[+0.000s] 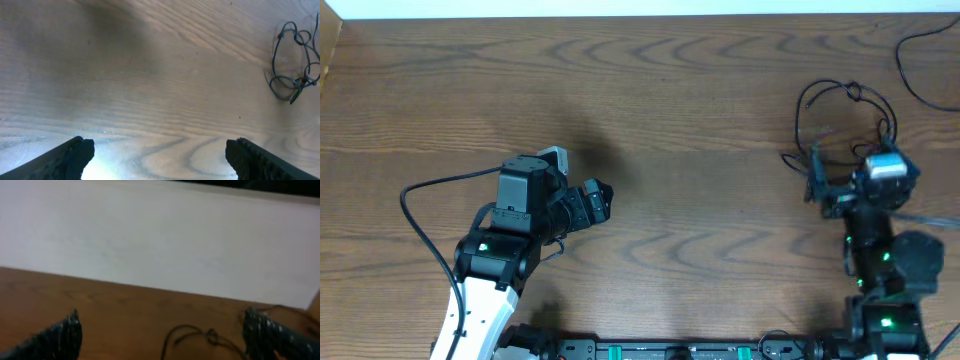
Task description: Untangle cables
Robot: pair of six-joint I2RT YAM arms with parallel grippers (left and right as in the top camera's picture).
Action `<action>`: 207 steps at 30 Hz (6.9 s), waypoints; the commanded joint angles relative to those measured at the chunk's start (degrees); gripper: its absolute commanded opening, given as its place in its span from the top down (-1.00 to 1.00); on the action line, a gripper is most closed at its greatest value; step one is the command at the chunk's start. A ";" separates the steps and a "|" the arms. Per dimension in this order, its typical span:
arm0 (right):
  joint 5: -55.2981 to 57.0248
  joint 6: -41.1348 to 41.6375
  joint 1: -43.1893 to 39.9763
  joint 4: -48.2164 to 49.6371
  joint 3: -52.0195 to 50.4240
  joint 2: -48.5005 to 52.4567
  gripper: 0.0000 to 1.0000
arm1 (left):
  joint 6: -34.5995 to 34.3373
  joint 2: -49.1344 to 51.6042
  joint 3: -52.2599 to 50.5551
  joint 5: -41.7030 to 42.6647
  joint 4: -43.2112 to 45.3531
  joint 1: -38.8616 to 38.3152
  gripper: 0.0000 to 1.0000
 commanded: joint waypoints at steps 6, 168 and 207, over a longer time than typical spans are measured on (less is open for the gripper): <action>6.49 18.08 -0.17 9.16 -18.71 -13.99 -0.99 | 0.52 0.02 0.46 -0.59 0.00 0.24 -0.84; 8.92 16.33 -3.17 -15.04 -21.70 -31.91 -0.98 | 26.27 -56.08 -44.26 -18.18 30.51 6.60 -0.84; 8.92 16.33 -3.17 -15.04 -21.70 -31.91 -0.99 | 34.14 -56.02 -44.26 -18.18 30.32 6.60 -0.84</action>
